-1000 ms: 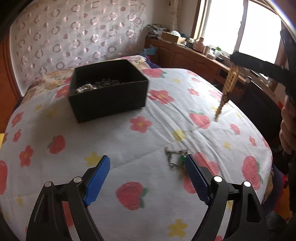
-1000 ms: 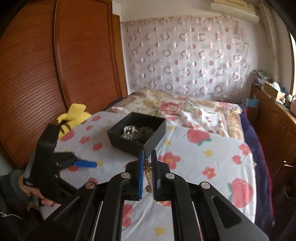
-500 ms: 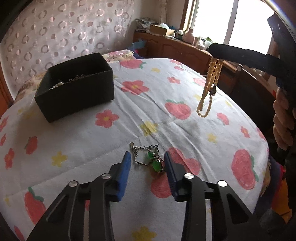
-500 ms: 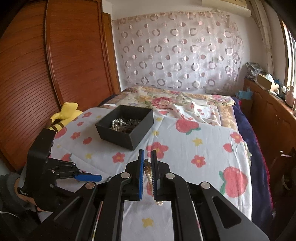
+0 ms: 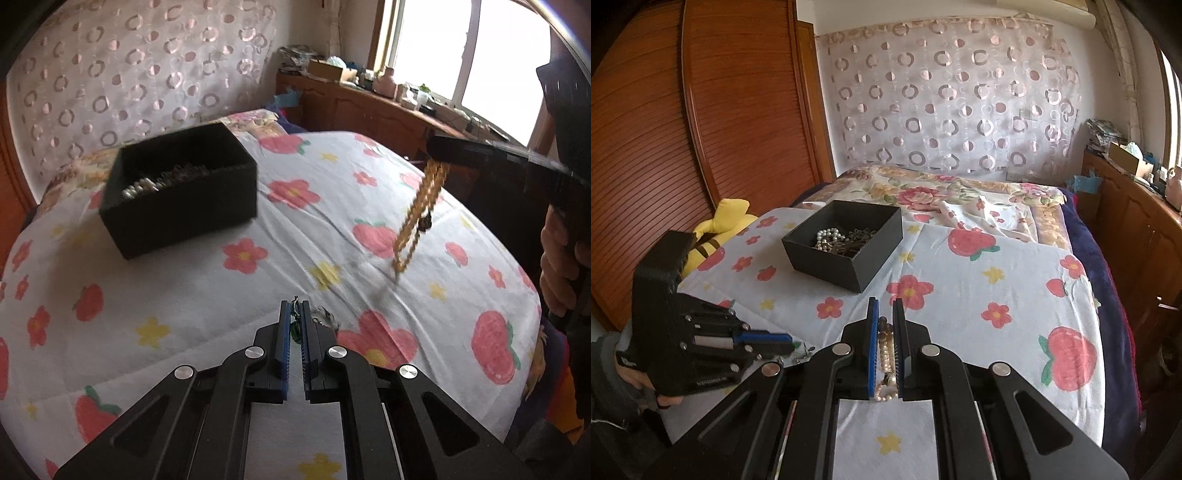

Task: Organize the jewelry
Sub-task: 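Carry both pieces into the black box and open both tools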

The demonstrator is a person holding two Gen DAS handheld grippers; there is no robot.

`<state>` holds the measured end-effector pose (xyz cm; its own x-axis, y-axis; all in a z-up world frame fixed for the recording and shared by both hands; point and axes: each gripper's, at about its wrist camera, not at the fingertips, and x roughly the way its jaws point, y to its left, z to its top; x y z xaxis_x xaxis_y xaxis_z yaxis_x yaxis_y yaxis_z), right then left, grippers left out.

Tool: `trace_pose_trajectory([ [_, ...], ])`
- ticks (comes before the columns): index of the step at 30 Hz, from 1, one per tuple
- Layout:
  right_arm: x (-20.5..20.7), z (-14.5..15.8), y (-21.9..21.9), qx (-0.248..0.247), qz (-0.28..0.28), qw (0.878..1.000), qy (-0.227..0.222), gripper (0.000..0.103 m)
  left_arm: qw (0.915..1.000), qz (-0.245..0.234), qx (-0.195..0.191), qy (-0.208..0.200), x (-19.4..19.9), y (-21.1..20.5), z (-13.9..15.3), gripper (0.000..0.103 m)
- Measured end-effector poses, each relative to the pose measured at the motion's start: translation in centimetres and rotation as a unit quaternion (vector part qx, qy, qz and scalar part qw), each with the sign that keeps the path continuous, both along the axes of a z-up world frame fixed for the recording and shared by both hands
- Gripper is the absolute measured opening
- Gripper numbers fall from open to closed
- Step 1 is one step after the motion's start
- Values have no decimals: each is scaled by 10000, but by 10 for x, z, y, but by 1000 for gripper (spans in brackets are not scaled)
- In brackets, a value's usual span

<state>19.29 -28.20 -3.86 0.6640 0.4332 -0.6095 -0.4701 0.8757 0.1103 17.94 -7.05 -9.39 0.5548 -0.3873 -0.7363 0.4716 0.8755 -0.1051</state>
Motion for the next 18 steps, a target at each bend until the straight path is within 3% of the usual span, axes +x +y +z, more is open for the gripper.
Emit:
trace_pose_trajectory([
  [9,7,13,10,35,110,9998,-153,9,9988,181,-191,-420,15,18,39,4],
  [18,34,64,42,236,430,9961,-739,9,9930,450,-319,-1049,52,32,95,4],
])
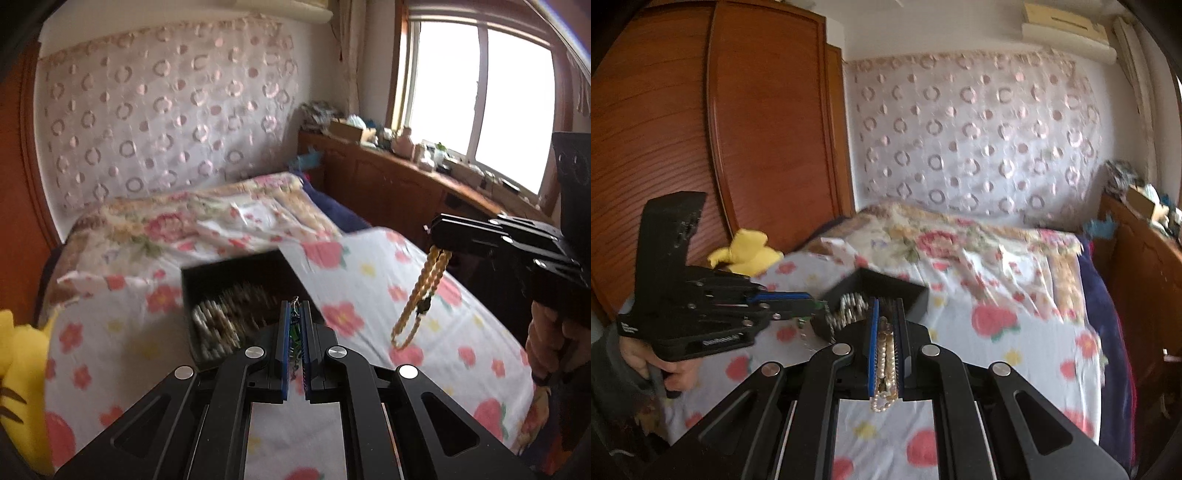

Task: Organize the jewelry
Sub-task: 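Carry both pieces into the black box and open both tools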

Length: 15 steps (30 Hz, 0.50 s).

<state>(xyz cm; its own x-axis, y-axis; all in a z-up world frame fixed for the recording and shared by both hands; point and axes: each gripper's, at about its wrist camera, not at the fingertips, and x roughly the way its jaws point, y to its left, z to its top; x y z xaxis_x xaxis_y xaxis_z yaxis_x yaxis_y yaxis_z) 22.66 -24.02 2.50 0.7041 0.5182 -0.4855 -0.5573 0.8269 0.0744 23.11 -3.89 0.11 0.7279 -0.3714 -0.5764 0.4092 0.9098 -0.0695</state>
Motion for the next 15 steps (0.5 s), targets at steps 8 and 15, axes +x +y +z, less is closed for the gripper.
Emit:
trace_pose_trajectory([
  [8,39,26,31,150,311,9993,-148,9,9994,347,-22,19,41,15,3,4],
  [15,74,3,51,-5,437,9988,211,9,9978,541,14,376,65,28,-28,4],
])
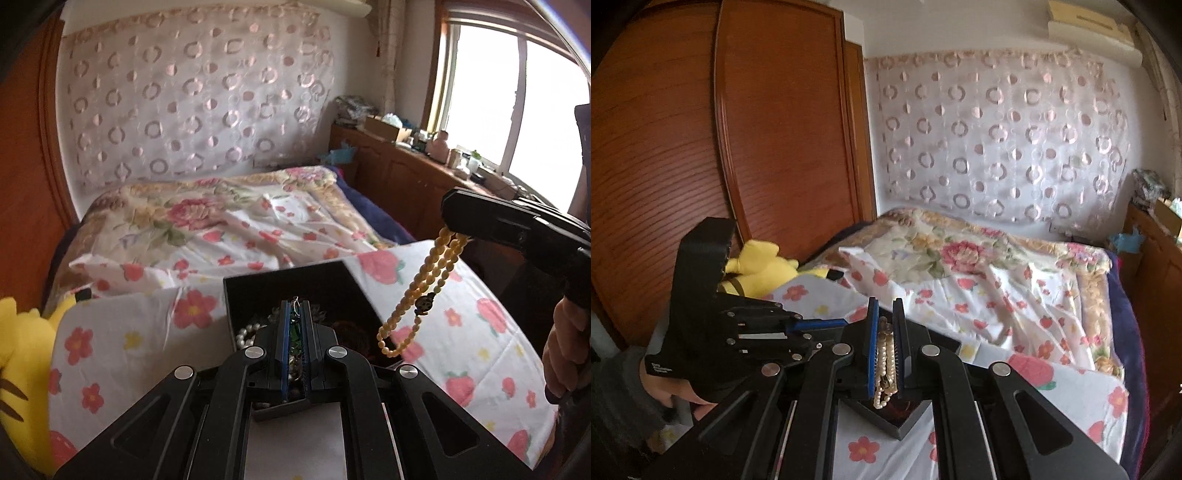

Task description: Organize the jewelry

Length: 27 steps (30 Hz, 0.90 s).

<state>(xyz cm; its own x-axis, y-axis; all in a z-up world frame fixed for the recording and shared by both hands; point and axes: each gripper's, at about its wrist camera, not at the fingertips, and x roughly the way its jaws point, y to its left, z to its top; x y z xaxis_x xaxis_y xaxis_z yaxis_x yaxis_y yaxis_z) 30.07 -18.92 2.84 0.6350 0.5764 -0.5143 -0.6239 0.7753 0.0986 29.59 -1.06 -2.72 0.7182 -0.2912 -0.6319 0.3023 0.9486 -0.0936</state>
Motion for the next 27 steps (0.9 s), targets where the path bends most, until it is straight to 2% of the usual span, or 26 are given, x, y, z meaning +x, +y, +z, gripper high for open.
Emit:
trace_pose_trajectory([
  [6,18,-35,11,-127,-44,9991,414,9,9999,78,52,99,1,4,-11,5],
  [10,17,-48,15,-127,-36,9986,503,8,9998,158,91,72,-2,6,-10,5],
  [11,17,-48,15,-111,-54,9987,495,9,9998,185,98,69,-4,6,-10,12],
  [12,17,-48,15,-112,-81,9987,482,11,9997,230,97,46,-8,6,-9,25],
  [14,14,-48,16,-93,-116,9988,467,17,9995,307,107,-33,-14,9,-5,41],
  [16,9,-44,15,-88,-173,9990,399,21,9990,404,150,-102,-23,11,-2,48],
  [17,4,-42,13,-77,-197,9991,366,23,9987,453,173,-141,-29,12,0,56],
  [18,-1,-38,11,-68,-231,9991,338,30,9984,506,192,-185,-36,13,2,66],
  [21,-29,-29,0,-5,-510,9986,138,55,9967,693,241,-359,-58,16,9,86],
  [22,-36,-28,-4,29,-582,9982,112,65,9959,773,243,-412,-69,17,12,89],
  [24,-57,-25,-13,79,-821,9966,31,75,9946,882,238,-490,-88,19,17,95],
  [27,-89,-23,-24,87,-1146,9933,-158,89,9927,983,277,-644,-119,18,25,95],
])
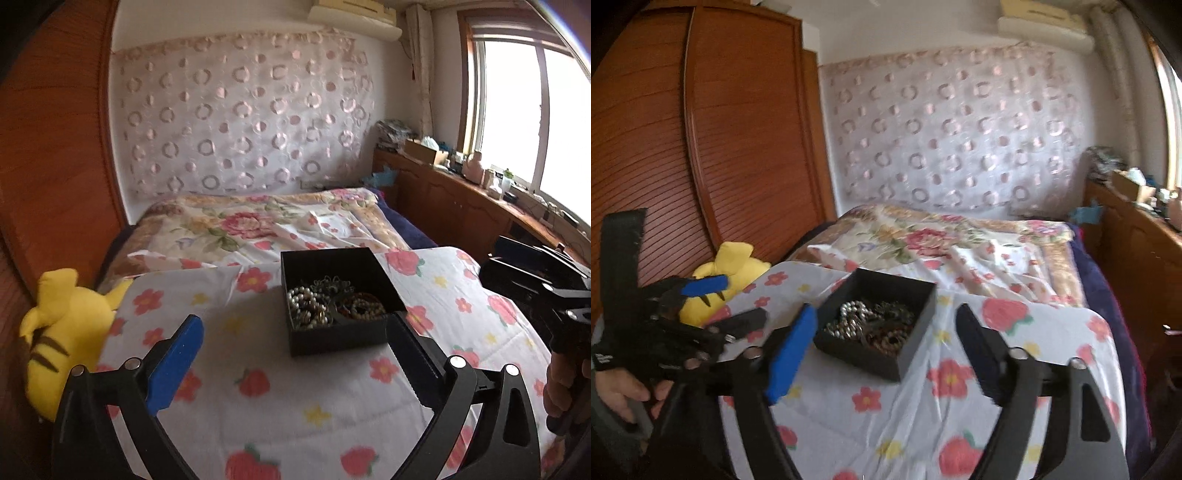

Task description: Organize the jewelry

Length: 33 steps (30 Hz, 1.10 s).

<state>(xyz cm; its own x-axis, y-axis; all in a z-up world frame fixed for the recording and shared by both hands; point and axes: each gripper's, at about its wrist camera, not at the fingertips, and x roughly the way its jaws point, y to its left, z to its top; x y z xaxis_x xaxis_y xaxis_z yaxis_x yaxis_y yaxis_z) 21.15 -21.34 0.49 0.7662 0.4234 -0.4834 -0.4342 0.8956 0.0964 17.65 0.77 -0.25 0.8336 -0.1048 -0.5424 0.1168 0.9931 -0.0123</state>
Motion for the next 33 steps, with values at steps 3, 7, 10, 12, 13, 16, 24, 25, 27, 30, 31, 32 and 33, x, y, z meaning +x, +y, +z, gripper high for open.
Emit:
trace_pose_trajectory([
  [3,-31,0,-12,105,-271,9995,-141,99,9999,120,72,-69,-29,1,4,95],
  [7,-69,1,-20,47,-471,9983,-346,101,9997,190,84,-156,-61,1,7,95],
  [10,-93,-1,-26,112,-640,9973,-352,101,9994,219,79,-256,-83,0,9,95],
  [12,-103,-3,-28,105,-725,9968,-325,101,9993,217,62,-283,-95,1,10,95],
  [13,-110,-5,-29,77,-818,9961,-327,101,9993,229,73,-294,-100,1,10,95],
  [16,-120,-7,-30,66,-909,9953,-338,101,9990,249,63,-375,-110,1,12,95],
  [24,-133,-5,-36,117,-996,9938,-475,101,9984,279,-5,-498,-125,0,17,95],
  [25,-134,-4,-36,126,-1000,9937,-490,101,9983,276,-38,-508,-126,1,16,95],
  [27,-135,-3,-36,124,-1020,9934,-503,101,9983,270,-56,-514,-128,1,15,95],
  [30,-135,-4,-36,131,-1013,9936,-490,101,9981,276,-15,-542,-129,0,14,95],
  [31,-136,-4,-36,128,-1004,9937,-486,101,9981,269,-6,-552,-130,0,14,95],
  [32,-136,-5,-35,129,-1001,9937,-483,101,9982,264,-23,-540,-130,0,13,95],
  [33,-136,-5,-35,133,-994,9938,-475,101,9983,258,-44,-530,-130,0,13,95],
])
